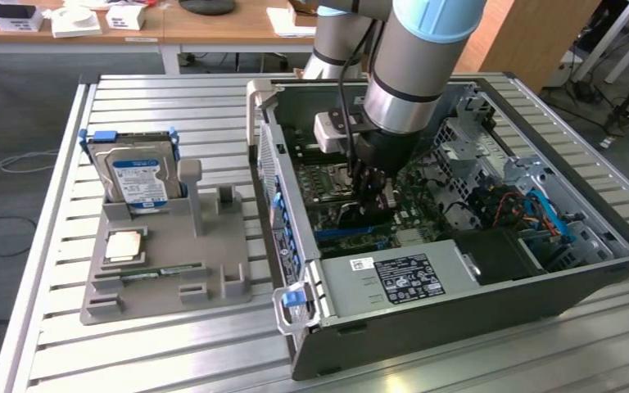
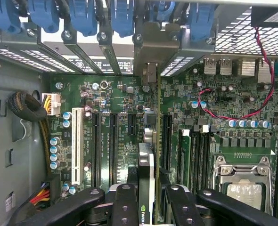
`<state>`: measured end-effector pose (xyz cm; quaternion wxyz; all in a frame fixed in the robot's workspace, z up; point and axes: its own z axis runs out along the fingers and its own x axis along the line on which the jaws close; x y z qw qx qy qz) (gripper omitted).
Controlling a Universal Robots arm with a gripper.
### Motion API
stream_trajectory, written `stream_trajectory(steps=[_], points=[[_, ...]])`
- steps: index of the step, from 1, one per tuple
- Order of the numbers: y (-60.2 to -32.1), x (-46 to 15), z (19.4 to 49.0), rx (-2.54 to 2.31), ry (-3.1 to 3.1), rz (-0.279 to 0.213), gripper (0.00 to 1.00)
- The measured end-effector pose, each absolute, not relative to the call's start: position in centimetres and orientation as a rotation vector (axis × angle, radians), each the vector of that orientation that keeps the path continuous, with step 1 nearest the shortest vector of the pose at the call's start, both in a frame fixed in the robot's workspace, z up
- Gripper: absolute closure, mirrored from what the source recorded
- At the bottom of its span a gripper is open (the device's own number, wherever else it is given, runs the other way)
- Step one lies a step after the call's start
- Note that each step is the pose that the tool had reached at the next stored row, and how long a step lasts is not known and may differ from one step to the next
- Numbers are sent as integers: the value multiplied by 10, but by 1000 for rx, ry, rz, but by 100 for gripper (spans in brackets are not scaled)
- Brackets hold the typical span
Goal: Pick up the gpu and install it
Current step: 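Insert the gpu into the slot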
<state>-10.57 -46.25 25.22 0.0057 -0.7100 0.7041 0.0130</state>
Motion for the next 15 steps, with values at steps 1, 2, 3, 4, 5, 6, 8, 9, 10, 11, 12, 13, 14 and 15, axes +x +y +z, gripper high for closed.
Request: stream_trajectory(steps=[1, 2, 3, 4, 5, 6, 8, 9, 10, 11, 12, 13, 14, 15], points=[[-463, -106, 252, -2222, 2204, 41, 73], [-463, -106, 252, -2222, 2204, 41, 73], [-463, -106, 252, -2222, 2204, 41, 73], [-463, -106, 251, -2222, 2204, 41, 73], [-463, -106, 251, -2222, 2204, 41, 73], [-463, -106, 251, -2222, 2204, 41, 73], [-463, -106, 251, -2222, 2204, 41, 73], [-463, -106, 251, -2222, 2204, 41, 73], [-463, -106, 251, -2222, 2204, 41, 73], [-463, -106, 250, -2222, 2204, 41, 73], [-463, -106, 250, -2222, 2204, 41, 73], [-463, -106, 250, -2222, 2204, 41, 73], [-463, -106, 250, -2222, 2204, 41, 73], [-463, -106, 250, -2222, 2204, 41, 73]])
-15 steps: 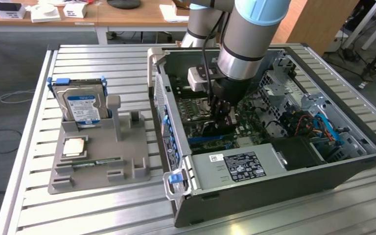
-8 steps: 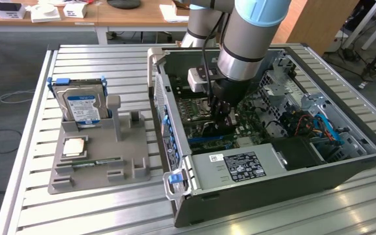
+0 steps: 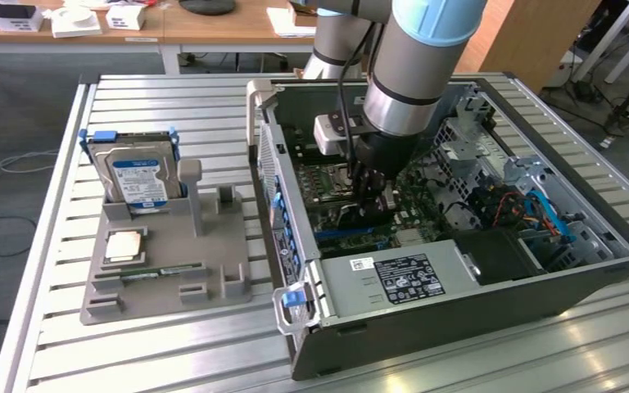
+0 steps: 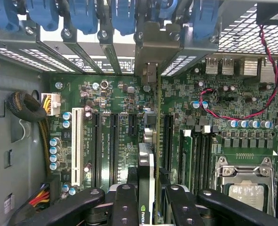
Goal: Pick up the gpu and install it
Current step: 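Insert the gpu into the slot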
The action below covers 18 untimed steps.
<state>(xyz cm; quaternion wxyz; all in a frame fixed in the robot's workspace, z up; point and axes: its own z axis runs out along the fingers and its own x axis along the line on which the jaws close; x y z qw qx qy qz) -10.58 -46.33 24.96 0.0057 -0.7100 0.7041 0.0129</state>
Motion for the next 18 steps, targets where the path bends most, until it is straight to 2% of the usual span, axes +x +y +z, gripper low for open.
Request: stream_trajectory(steps=[18], points=[[-463, -106, 246, -2222, 2204, 41, 73]])
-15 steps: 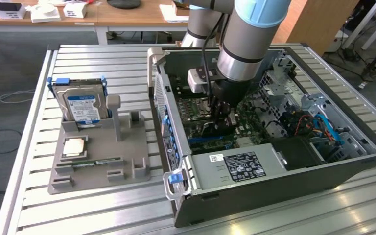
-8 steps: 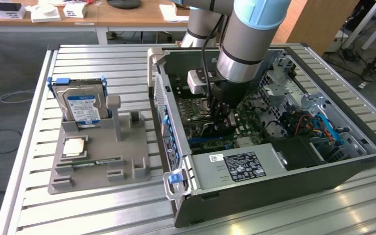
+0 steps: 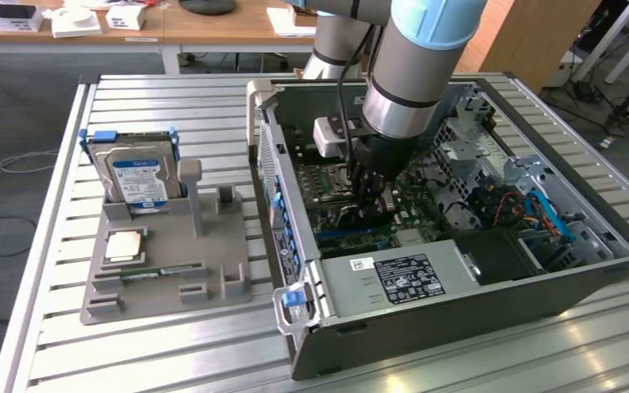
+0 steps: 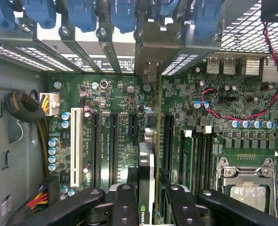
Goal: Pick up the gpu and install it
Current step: 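Insert the gpu into the slot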
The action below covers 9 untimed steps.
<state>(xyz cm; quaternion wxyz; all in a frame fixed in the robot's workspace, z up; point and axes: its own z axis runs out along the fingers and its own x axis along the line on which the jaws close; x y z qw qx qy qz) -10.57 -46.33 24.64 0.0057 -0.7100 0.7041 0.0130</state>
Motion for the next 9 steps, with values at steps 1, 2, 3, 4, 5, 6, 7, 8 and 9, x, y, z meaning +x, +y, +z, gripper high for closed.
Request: stream_trajectory(steps=[1, 2, 3, 4, 5, 6, 7, 8, 9], points=[[-463, -106, 246, -2222, 2204, 41, 73], [-463, -106, 246, -2222, 2204, 41, 73], [-463, -106, 246, -2222, 2204, 41, 73], [-463, -106, 246, -2222, 2204, 41, 73], [-463, -106, 246, -2222, 2204, 41, 73], [-463, -106, 246, -2222, 2204, 41, 73], [-463, -106, 246, -2222, 2204, 41, 73], [-463, -106, 246, -2222, 2204, 41, 73], [-463, -106, 246, -2222, 2204, 41, 73]])
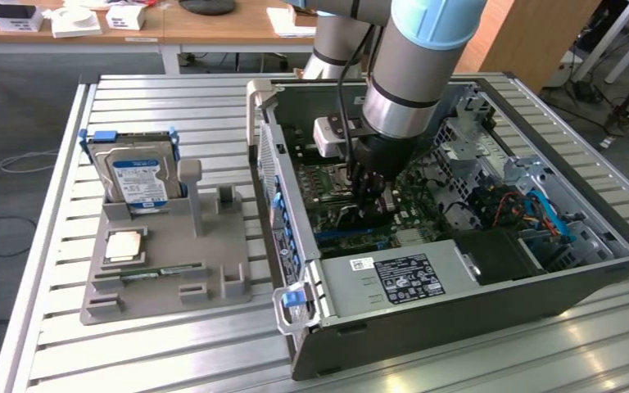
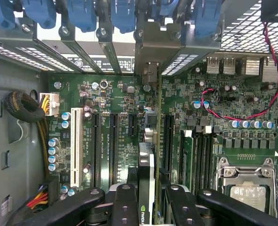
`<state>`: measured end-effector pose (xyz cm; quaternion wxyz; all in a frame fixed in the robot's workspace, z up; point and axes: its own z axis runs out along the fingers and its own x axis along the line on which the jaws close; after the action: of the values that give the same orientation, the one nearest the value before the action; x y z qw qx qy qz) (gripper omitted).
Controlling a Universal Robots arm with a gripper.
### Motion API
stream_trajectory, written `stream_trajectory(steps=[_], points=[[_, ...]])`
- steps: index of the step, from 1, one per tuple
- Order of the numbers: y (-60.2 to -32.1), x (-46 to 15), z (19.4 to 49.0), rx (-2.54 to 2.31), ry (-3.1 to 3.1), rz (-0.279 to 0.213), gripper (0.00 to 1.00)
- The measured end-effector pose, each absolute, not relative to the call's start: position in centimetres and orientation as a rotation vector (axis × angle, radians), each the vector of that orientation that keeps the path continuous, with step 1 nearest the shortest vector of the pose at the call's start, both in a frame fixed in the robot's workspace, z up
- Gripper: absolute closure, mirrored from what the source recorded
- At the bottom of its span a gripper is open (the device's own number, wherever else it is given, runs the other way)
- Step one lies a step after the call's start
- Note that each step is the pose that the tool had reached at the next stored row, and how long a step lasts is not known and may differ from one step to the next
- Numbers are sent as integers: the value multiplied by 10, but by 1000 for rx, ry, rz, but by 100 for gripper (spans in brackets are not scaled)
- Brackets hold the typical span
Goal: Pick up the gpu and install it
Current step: 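Insert the gpu into the slot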
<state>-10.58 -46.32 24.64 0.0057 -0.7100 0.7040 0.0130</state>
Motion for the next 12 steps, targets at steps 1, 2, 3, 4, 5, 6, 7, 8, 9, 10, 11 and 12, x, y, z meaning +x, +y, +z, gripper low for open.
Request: stream_trajectory(steps=[1, 2, 3, 4, 5, 6, 7, 8, 9, 10, 11, 12], points=[[-463, -106, 246, -2222, 2204, 41, 73], [-463, -106, 246, -2222, 2204, 40, 73], [-463, -106, 246, -2222, 2204, 41, 73], [-463, -106, 246, -2222, 2204, 41, 73], [-463, -106, 246, -2222, 2204, 41, 73], [-463, -106, 246, -2223, 2204, 41, 73], [-463, -106, 246, -2222, 2204, 41, 73], [-463, -106, 246, -2223, 2204, 41, 73], [-463, -106, 246, -2222, 2204, 40, 73], [-463, -106, 246, -2223, 2204, 40, 73], [-463, -106, 246, -2222, 2204, 41, 73], [-463, -106, 246, -2222, 2204, 41, 73]])
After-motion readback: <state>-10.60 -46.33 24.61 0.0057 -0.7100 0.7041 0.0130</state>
